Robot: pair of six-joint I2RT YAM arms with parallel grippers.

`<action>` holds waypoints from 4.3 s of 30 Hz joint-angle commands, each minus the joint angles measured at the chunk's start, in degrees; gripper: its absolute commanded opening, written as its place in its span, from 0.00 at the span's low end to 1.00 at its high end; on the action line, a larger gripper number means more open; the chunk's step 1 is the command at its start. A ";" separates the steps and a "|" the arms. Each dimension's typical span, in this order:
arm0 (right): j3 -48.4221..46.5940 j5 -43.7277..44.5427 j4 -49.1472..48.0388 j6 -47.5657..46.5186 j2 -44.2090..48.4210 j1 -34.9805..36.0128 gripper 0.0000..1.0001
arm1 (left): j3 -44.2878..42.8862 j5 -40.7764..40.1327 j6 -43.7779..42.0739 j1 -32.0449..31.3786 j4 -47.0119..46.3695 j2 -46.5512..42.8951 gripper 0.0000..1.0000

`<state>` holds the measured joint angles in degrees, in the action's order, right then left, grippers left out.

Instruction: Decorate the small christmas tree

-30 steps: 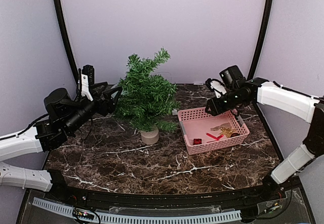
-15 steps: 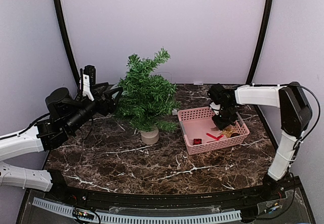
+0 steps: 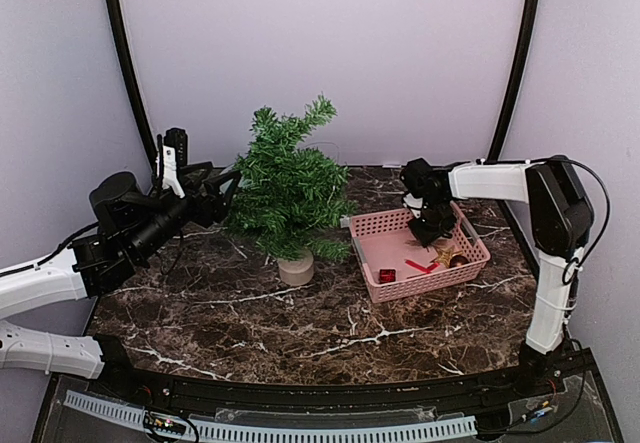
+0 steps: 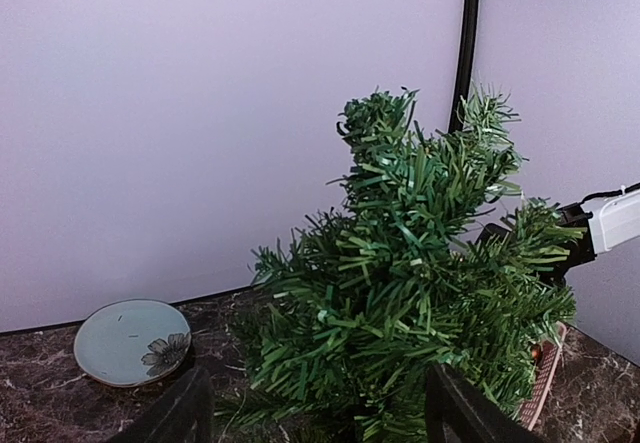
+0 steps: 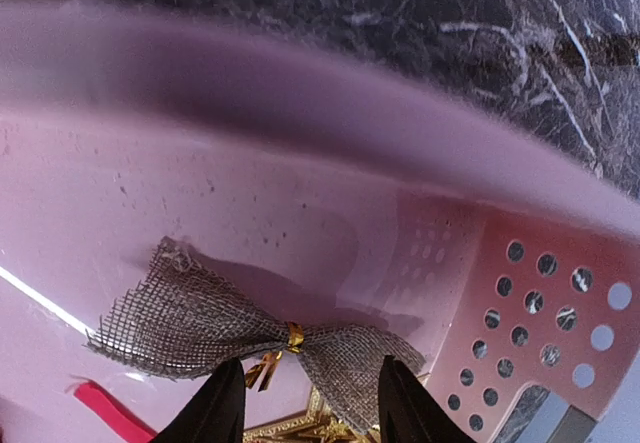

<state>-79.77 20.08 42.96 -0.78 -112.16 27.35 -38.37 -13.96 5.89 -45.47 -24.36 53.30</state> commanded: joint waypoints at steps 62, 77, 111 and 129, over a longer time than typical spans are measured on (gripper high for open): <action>-4.03 -13.94 -10.93 -16.50 35.58 20.40 0.00 | 0.90 -0.95 7.85 3.43 1.34 -2.94 0.72; -25.19 2.84 -4.85 -18.71 21.38 45.02 0.00 | 2.57 4.58 12.56 7.92 3.92 -4.00 0.69; -32.35 16.43 -7.74 -0.45 1.06 44.82 0.00 | 4.18 3.95 12.31 8.25 3.38 -6.64 0.69; -30.00 13.63 -8.02 -0.31 1.94 44.00 0.20 | 3.65 3.97 12.06 8.33 3.29 -4.80 0.69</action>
<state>-110.19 35.11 37.26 -1.28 -111.35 71.61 -34.72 -9.72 18.17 -37.60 -20.45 48.16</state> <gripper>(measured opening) 0.188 0.686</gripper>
